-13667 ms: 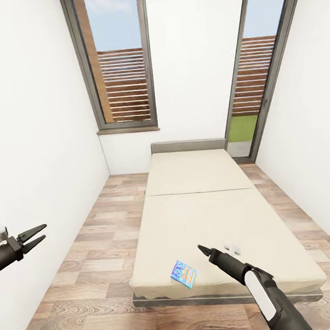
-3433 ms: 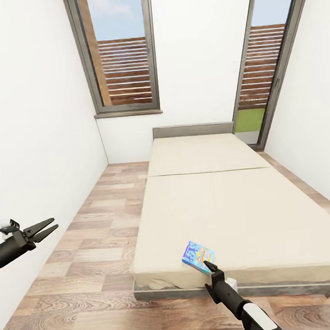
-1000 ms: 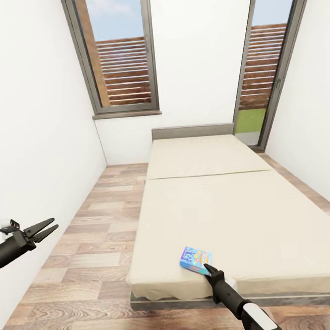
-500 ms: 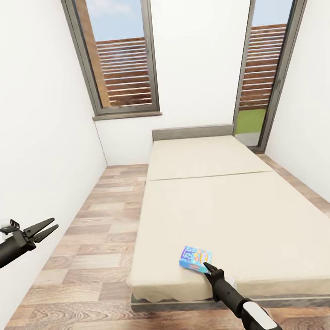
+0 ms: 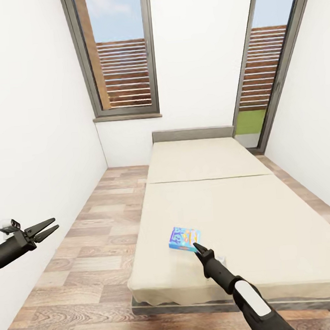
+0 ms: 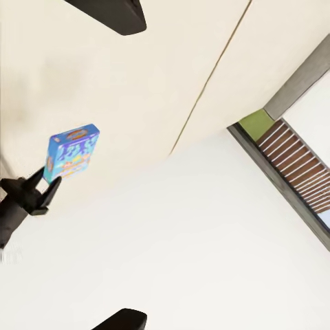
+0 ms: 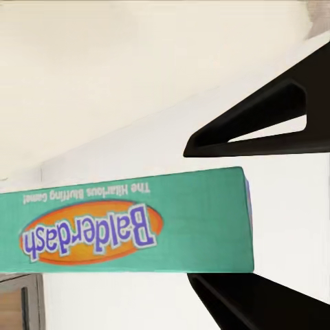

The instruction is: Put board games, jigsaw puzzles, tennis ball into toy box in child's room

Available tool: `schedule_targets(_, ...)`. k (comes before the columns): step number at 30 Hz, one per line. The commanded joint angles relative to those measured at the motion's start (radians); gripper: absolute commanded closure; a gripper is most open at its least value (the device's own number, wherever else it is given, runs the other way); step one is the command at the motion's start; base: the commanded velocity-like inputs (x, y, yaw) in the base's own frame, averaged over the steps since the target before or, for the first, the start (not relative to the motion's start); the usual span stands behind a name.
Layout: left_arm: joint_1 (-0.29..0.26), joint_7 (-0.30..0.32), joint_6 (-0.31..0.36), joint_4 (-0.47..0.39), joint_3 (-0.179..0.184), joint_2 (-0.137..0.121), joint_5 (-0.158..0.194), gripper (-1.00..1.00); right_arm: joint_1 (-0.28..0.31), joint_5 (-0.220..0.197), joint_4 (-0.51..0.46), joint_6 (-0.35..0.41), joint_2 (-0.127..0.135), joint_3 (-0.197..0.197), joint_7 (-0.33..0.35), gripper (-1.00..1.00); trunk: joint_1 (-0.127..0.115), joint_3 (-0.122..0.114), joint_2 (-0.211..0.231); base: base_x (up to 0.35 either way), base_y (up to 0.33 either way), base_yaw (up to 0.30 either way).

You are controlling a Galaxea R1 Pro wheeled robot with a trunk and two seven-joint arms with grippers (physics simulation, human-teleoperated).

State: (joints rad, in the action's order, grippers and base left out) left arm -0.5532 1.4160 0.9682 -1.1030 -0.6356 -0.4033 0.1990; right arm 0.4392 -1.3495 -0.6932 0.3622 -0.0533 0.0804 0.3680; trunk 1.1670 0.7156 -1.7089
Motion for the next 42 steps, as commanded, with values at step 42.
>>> schedule_targets(42, -0.001, 0.003, 0.006, 0.0, 0.001, 0.001, 0.0, -1.0, -0.015, 0.267, -0.345, 0.264, 0.108, 0.112, 0.027, 1.0, -0.161, -0.131, 0.294, 0.0, 0.0, 0.0)
